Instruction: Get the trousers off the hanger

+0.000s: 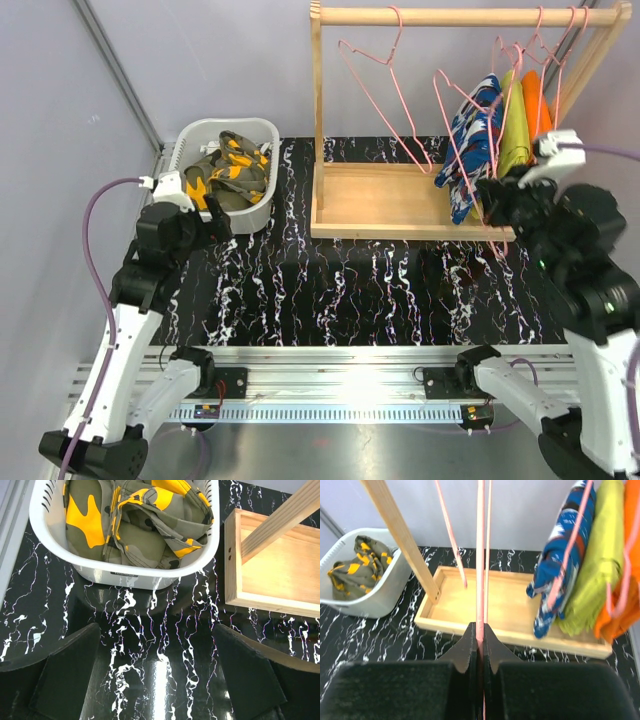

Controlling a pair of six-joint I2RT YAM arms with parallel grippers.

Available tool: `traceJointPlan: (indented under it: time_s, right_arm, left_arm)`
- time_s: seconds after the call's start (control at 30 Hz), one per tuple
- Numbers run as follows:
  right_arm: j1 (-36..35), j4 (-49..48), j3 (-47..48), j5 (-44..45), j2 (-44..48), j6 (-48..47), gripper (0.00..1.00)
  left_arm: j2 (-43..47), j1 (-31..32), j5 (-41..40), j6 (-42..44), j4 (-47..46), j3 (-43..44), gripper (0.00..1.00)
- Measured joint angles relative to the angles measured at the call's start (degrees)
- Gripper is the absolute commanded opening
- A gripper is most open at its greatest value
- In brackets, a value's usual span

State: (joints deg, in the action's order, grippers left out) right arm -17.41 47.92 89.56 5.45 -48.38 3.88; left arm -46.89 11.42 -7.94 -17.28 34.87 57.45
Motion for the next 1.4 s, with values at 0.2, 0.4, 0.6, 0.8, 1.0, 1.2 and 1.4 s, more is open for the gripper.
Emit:
traceJointPlan:
  time_s: [0.2,0.4,0.6,0.8,1.0,1.2,1.4]
  right_arm:
    - [-0.02,-11.85,0.70,0.07,-12.70,-1.36,0.00]
    - [-0.02,-18.93,5.35,-0.07,-27.06,-2.16,0.00]
    - [-0.04,-23.30,9.66,-0.52,-34.12,-2.14,0.00]
    - [-0.42,-24.26,11.15,-2.34,-37.33,-0.79,0.00]
    - [-3.13,-24.26,11.10,-3.63,-38.82,-0.33,0.04]
    - [-3.54,-23.17,11.02,-2.97,-37.86,0.35,0.60]
    - [-2.69,-12.83,14.78,1.53,-34.29,-0.02,0.82]
  left_arm:
    - [6.69,0.00,-0.55,0.55,-2.47,-5.51,0.99]
    - [8.44,0.00,-1.44,0.72,-3.50,-6.23,0.99]
    - [7.48,0.00,-1.44,1.25,-3.50,-6.23,0.99]
    - [7.39,0.00,-1.44,2.08,-3.48,-6.23,0.99]
    - [7.39,-0.02,-1.44,2.36,-3.45,-6.23,0.99]
    - [7.02,-0.02,-1.60,2.45,-3.39,-6.23,0.99]
    - [6.75,-0.24,-1.73,2.45,-3.23,-6.23,0.99]
